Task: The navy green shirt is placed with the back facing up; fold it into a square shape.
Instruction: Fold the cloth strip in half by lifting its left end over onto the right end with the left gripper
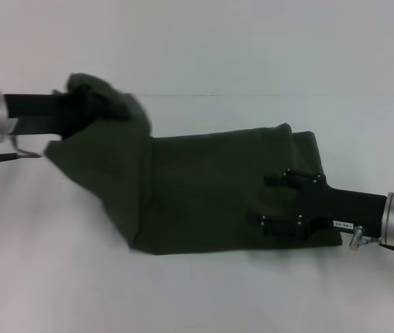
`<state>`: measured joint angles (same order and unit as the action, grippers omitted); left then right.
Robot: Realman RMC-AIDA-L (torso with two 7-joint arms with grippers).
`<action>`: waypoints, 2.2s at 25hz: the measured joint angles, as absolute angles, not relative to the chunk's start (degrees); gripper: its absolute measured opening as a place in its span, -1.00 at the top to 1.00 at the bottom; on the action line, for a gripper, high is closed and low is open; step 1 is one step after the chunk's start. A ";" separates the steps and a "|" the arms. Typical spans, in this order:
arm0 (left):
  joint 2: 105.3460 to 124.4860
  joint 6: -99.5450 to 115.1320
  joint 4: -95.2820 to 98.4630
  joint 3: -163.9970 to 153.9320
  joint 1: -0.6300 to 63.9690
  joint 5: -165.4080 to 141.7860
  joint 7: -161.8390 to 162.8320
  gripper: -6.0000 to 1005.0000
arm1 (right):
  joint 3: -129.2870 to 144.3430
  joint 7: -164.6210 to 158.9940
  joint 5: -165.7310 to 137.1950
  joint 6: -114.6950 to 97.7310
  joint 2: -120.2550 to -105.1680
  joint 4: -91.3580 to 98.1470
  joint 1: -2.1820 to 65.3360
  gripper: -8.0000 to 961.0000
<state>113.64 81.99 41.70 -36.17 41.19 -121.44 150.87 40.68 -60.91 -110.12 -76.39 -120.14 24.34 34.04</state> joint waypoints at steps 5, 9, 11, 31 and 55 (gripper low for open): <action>118.83 78.97 41.09 -36.41 42.69 -118.35 150.90 0.77 | 40.38 -60.90 -109.75 -76.66 -120.09 24.37 33.43 -0.87; 122.51 75.02 37.14 -36.66 44.14 -116.60 146.83 0.78 | 40.32 -60.90 -109.42 -77.09 -119.95 24.74 32.78 -0.87; 123.51 72.90 34.08 -36.66 44.74 -115.87 144.36 0.78 | 40.24 -60.90 -109.31 -77.20 -119.88 24.89 32.42 -0.87; 124.50 70.61 21.78 -37.49 48.52 -102.67 134.12 0.78 | 40.59 -60.26 -107.50 -77.07 -119.92 24.97 30.41 -0.87; 124.71 58.63 2.55 -34.43 54.89 -93.24 114.38 0.63 | 37.32 -59.48 -107.13 -80.89 -119.58 27.12 23.71 -0.83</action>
<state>124.71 58.63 2.55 -34.43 54.89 -93.24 114.38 37.32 -59.48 -107.13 -80.89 -119.58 27.12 23.71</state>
